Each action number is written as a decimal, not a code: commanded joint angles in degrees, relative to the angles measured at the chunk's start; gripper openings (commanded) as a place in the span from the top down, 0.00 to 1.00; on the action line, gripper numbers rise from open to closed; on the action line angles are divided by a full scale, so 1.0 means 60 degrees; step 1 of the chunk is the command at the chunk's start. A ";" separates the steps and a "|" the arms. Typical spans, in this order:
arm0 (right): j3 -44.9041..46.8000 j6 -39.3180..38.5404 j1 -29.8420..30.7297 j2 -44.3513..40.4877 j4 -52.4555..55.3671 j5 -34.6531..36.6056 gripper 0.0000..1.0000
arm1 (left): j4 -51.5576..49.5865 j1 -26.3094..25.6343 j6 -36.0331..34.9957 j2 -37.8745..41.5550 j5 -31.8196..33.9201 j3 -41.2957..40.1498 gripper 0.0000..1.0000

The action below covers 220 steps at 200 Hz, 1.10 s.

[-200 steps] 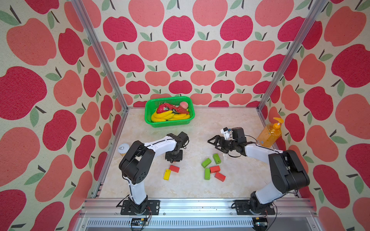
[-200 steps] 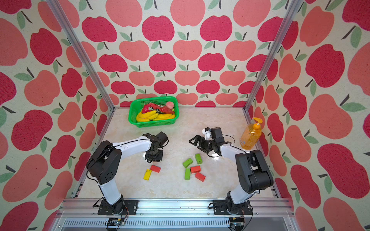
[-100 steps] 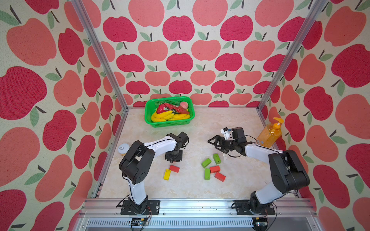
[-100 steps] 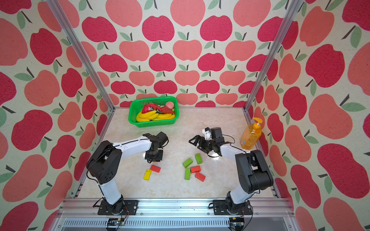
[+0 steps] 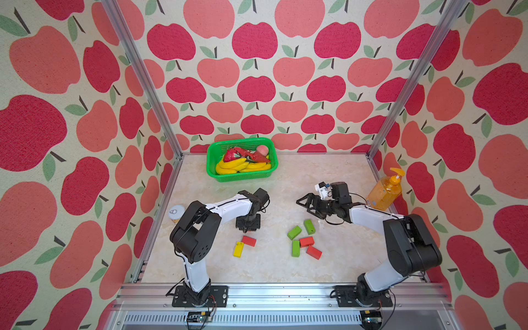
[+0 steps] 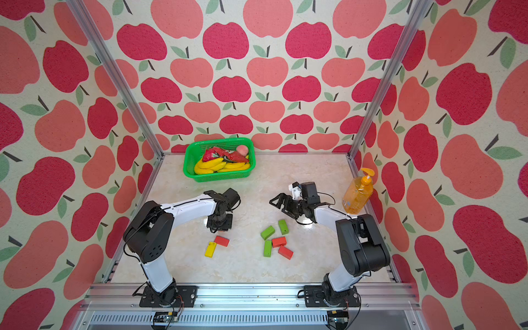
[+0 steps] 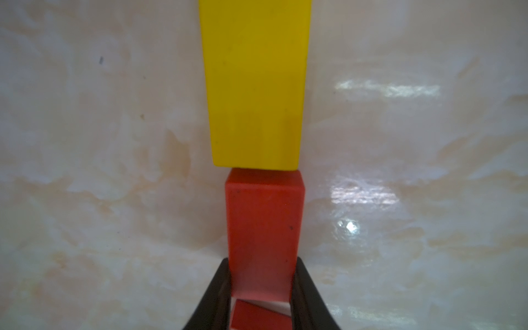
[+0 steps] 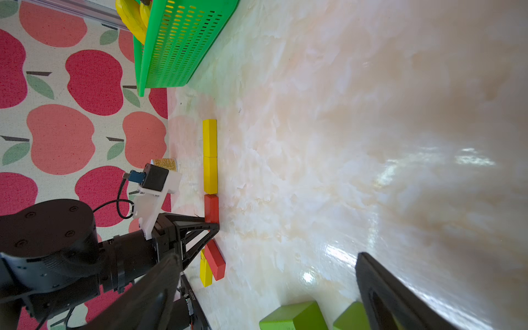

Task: Assemble the letter k with building blocks
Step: Assemble the building block at the center of the board.

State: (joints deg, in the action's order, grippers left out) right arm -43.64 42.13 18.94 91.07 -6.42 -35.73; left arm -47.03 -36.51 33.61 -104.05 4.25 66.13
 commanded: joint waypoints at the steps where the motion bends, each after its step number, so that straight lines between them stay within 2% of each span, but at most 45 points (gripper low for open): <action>1: -0.0049 0.0045 -0.0097 -0.0098 -0.0015 -0.0125 0.01 | -0.0278 0.0029 0.0140 -0.0193 0.0153 0.0156 0.72; 24: -0.0051 0.0051 -0.0096 -0.0106 -0.0025 -0.0125 0.01 | -0.0265 0.0035 0.0127 -0.0218 0.0137 0.0185 0.67; 90: -0.0038 0.0052 -0.0095 -0.0096 -0.0022 -0.0125 0.01 | -0.0279 0.0036 0.0129 -0.0193 0.0222 0.0214 0.64; 111: -0.0040 0.0053 -0.0102 -0.0097 -0.0015 -0.0113 0.01 | -0.0272 0.0023 0.0101 -0.0241 0.0189 0.0236 0.70; 220: -0.0059 0.0039 -0.0095 -0.0076 0.0000 -0.0125 0.01 | -0.0358 0.0081 0.0068 -0.0311 0.0214 0.0375 0.71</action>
State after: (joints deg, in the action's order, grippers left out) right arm -43.64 42.13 18.94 91.07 -6.42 -35.73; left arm -47.59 -36.40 33.65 -104.90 4.29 67.24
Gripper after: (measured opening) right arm 0.993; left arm 0.322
